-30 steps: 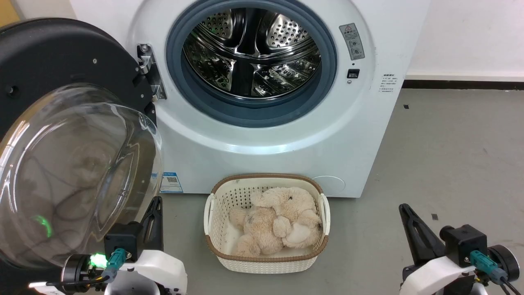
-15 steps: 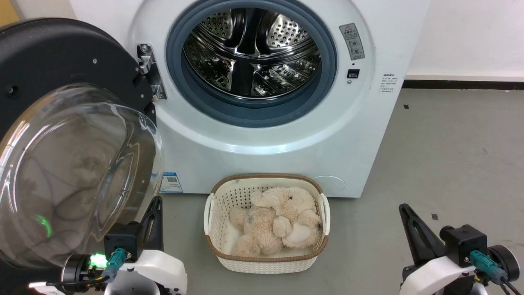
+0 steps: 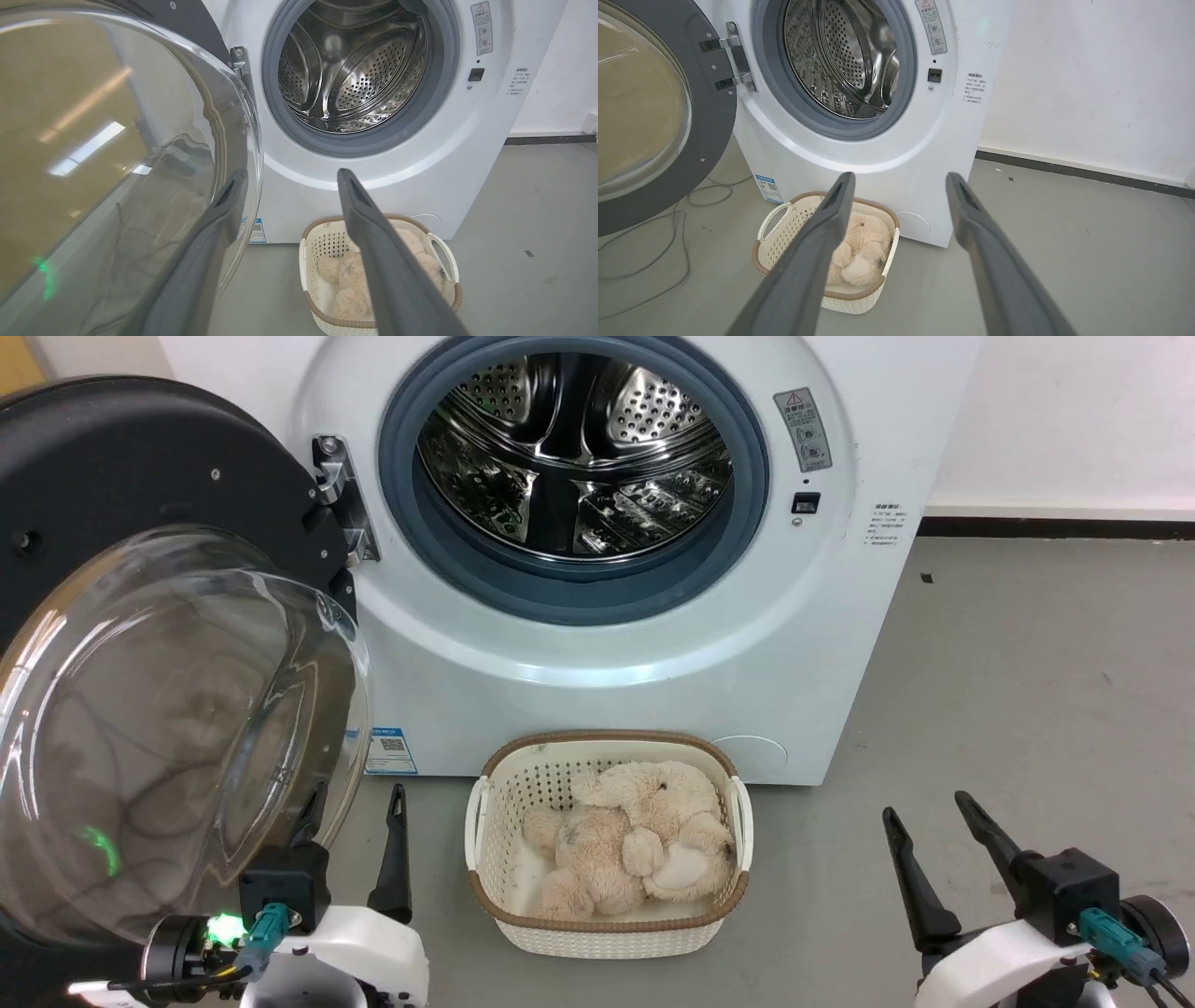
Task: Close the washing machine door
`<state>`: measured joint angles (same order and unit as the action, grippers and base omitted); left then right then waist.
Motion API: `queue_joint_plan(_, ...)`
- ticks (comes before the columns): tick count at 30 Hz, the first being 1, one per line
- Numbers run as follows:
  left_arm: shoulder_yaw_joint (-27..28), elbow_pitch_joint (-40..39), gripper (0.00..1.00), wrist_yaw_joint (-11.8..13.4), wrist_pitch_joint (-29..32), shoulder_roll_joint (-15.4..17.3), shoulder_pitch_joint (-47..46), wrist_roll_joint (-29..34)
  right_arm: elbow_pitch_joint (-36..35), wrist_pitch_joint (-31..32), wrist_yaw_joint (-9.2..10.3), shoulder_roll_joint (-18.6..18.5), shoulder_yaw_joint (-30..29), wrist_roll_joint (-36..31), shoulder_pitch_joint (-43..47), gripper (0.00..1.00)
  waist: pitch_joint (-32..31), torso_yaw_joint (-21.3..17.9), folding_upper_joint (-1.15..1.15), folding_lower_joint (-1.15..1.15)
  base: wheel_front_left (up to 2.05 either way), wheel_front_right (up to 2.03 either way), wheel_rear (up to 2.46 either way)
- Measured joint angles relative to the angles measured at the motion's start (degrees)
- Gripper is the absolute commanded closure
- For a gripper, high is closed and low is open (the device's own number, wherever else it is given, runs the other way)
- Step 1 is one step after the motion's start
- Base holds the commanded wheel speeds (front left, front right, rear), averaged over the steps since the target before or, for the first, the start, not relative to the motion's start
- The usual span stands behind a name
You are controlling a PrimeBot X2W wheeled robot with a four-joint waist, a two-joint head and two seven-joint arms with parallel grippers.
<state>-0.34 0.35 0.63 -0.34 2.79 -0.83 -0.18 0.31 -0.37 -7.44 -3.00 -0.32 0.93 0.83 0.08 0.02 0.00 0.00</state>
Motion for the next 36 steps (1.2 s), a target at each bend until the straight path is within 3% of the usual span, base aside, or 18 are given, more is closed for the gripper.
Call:
queue_joint_plan(5,-0.2,0.0,0.03,0.3,-0.6,0.0,0.0,0.0,0.0,-0.3,0.0,0.0,-0.4,0.4,0.0,0.0,0.1,0.1,0.0,0.0,0.0,0.0,0.0)
queue_joint_plan(6,-0.3,0.0,0.66,0.4,-0.7,0.0,-0.1,0.0,0.0,-0.6,0.0,0.0,-0.5,0.6,0.0,0.0,0.1,0.1,0.0,0.0,0.0,0.0,0.0)
queue_joint_plan(7,-0.3,0.0,0.95,0.5,-0.8,0.0,-0.1,0.0,0.0,-0.8,0.0,0.0,-0.6,0.7,0.0,0.0,0.1,0.1,0.0,0.0,0.0,0.0,0.0)
queue_joint_plan(8,-0.4,0.0,1.0,0.7,-0.8,0.0,-0.1,0.0,0.0,-0.8,0.0,0.0,-0.7,0.8,0.0,0.0,0.2,0.2,0.0,0.0,0.0,0.0,0.0)
queue_joint_plan(25,-0.5,-2.7,1.0,0.6,-3.0,1.4,-5.7,-0.5,0.0,-2.9,0.0,0.0,-2.2,2.3,0.0,0.0,0.9,2.7,0.0,0.0,0.0,0.0,0.0)
queue_joint_plan(36,1.6,-6.0,1.0,-0.9,-4.3,2.0,-12.1,-1.6,0.0,-4.1,0.0,0.0,-3.4,3.2,-0.2,0.0,1.7,6.4,0.0,0.0,0.0,0.0,0.0)
